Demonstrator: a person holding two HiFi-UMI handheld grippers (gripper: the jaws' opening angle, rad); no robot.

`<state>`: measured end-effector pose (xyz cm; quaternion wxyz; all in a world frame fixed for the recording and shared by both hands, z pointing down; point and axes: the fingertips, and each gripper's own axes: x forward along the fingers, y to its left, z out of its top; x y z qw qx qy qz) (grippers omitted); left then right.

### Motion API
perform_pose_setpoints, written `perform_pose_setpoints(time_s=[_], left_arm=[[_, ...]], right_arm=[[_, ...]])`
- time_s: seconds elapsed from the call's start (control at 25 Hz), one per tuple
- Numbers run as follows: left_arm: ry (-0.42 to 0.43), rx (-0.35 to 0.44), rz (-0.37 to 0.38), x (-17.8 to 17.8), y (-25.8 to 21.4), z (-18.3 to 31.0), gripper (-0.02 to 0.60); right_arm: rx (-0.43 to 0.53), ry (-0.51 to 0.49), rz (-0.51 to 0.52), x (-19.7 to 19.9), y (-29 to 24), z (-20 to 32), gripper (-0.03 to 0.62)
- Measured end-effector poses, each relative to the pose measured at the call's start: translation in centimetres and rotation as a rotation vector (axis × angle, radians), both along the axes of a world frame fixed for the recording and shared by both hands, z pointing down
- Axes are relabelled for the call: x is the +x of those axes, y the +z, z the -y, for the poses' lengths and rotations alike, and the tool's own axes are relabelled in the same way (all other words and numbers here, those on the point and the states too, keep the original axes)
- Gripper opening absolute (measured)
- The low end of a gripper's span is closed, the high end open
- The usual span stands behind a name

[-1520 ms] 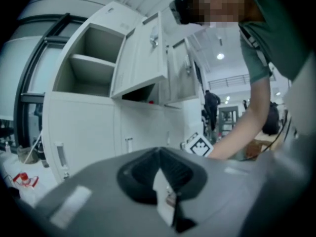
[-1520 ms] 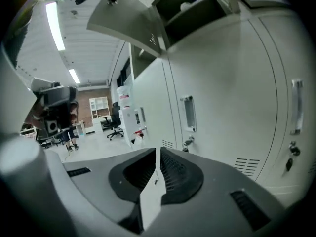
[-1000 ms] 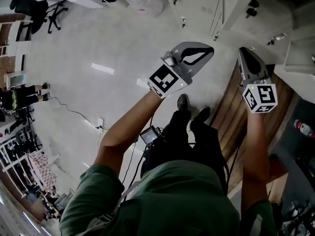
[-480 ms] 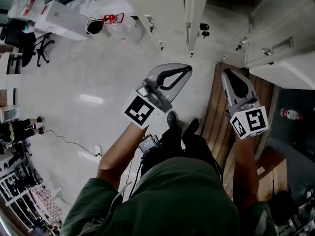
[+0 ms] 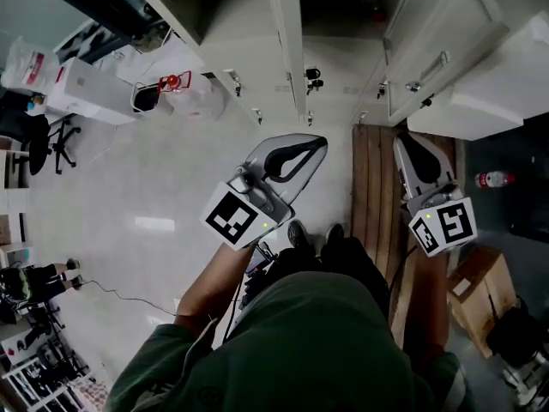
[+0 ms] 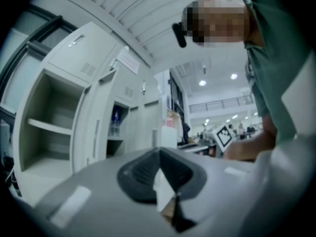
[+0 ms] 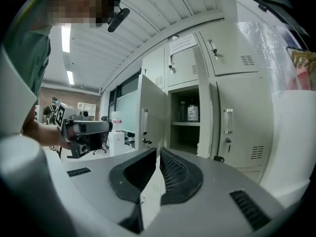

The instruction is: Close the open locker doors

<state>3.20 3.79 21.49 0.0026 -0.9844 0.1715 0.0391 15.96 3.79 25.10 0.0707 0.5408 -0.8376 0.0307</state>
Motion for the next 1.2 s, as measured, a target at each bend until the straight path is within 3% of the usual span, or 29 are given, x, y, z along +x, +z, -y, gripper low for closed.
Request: perform_pose_setpoints(time_s=[0.28, 0.6, 0.84, 1.2], left_arm=[[0.044, 0.004, 0.019, 3.9, -0.8, 1.2, 0.003], [0.003, 0.004, 0.031, 8.9, -0.9, 3.9, 0.003], [-0.098, -0.001, 0.091, 9.5, -0.4, 5.4, 0.003], [-0.232, -0.022, 0.136, 2.7, 1.0, 7.5, 0.003]], right_arm=[[0.02, 0.035, -0.017, 6.0, -2.3, 1.7, 0.026], [0.032, -0.108, -0.051, 8.5, -4.1, 4.6, 0.026], [0.007, -0.293, -0.036, 4.8, -5.2, 4.3, 0.028], [0.006, -0.433, 0.013, -4.3, -4.1, 7.0, 0.029]])
